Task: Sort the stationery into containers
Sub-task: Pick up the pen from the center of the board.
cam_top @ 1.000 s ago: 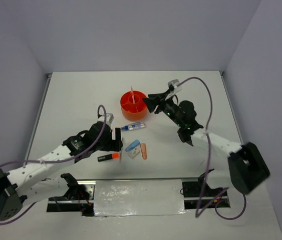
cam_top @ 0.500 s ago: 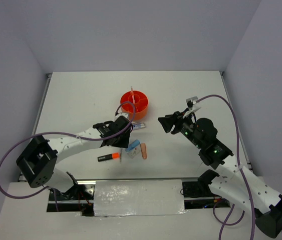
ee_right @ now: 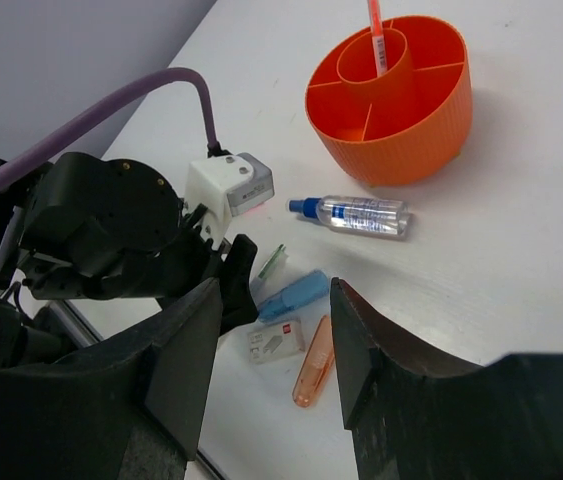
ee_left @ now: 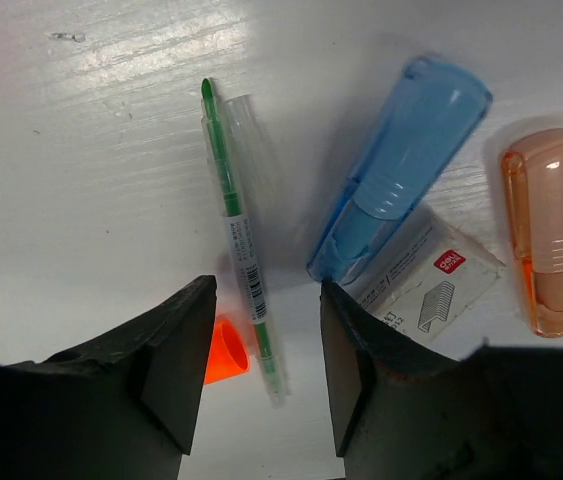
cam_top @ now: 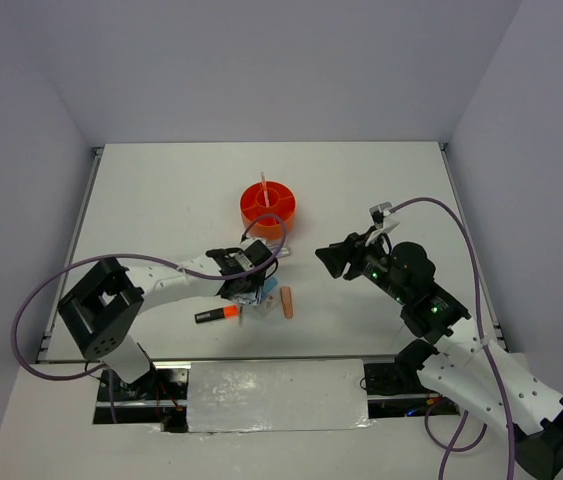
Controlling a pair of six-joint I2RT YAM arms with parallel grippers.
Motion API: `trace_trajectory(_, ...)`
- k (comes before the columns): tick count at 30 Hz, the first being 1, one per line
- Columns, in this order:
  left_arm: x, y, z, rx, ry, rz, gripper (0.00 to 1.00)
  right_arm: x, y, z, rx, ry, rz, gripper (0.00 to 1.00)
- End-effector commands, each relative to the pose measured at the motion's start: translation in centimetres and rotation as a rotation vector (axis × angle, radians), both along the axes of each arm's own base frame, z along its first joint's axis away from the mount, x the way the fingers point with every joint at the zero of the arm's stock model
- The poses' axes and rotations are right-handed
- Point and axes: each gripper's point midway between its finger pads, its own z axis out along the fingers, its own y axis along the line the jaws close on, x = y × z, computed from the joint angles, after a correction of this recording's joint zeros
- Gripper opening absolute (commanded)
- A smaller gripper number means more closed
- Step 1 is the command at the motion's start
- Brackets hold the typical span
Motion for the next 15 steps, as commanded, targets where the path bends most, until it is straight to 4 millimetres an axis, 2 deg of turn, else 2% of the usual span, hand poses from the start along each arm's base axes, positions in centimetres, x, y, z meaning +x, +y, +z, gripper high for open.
trace_trajectory(1, -0.1, 0.0, -0.4, 0.014, 0.008, 0.026, 0.58, -0.5, 0.5, 0.3, 0.023, -0.005, 0.030, 0.55)
trace_trajectory(15, -0.9, 0.7, -1.7, 0.037, 0.042, 0.021, 0.49, -0.5, 1.1, -0.2, 0.032, 0.005, 0.051, 0.55)
